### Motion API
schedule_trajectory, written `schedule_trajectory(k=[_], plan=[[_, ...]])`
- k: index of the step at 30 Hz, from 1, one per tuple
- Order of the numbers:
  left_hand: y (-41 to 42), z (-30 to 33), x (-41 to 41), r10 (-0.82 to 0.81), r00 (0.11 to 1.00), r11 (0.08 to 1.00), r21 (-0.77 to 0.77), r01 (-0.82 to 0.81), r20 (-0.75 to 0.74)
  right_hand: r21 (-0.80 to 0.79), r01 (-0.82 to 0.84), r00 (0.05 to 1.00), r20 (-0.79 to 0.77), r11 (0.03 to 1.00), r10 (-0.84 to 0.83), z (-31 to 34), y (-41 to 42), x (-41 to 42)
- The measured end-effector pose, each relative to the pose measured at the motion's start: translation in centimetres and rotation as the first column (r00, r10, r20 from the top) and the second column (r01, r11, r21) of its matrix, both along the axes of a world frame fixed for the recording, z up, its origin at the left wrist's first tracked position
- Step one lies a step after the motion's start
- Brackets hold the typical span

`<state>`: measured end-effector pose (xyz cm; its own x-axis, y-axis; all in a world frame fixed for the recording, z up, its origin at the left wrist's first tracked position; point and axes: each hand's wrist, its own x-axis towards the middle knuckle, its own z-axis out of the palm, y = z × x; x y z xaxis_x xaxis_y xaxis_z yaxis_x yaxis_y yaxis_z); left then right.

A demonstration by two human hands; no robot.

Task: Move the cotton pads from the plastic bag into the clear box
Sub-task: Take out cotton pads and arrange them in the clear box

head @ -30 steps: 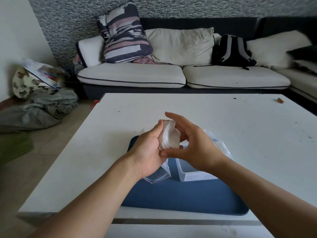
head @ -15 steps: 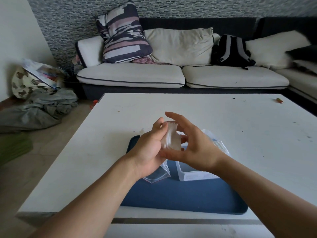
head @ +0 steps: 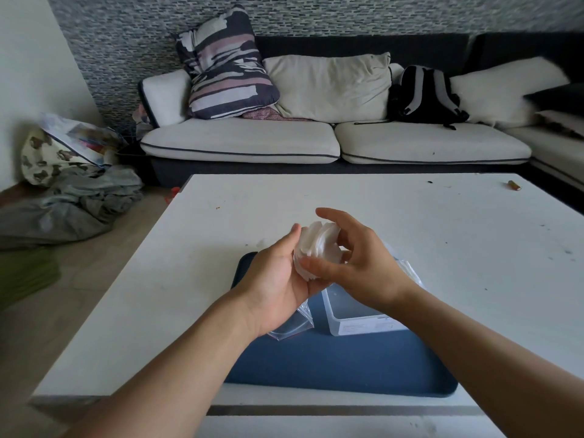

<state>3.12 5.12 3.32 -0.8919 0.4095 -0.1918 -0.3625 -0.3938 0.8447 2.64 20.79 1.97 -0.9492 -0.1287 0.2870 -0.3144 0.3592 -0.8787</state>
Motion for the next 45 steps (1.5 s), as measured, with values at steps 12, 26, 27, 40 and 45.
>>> schedule_trajectory(k=[12, 26, 27, 40, 45], plan=[[0.7, 0.4, 0.4, 0.135, 0.991, 0.991, 0.003, -0.135, 0.018, 0.078, -0.056, 0.996, 0.067, 0.995, 0.051, 0.5, -1.3, 0.9], [4.0, -0.2, 1.6, 0.479, 0.859, 0.878, -0.081, -0.472, 0.184, 0.019, 0.076, 0.956, 0.284, 0.997, -0.079, 2.3, -2.5, 1.6], [4.2, -0.4, 1.4, 0.490, 0.848, 0.871, -0.081, -0.484, 0.203, 0.000, 0.064, 0.955, 0.289, 0.998, -0.061, 2.3, -2.7, 1.7], [5.6, -1.3, 1.6, 0.344, 0.931, 0.845, -0.393, -0.362, -0.117, -0.186, 0.259, 0.904, 0.393, 0.948, -0.170, 1.9, -1.3, 1.5], [6.1, -1.5, 1.9, 0.288, 0.925, 0.807, -0.458, -0.373, -0.247, -0.187, 0.348, 0.881, 0.399, 0.919, -0.253, 2.5, -1.4, 1.8]])
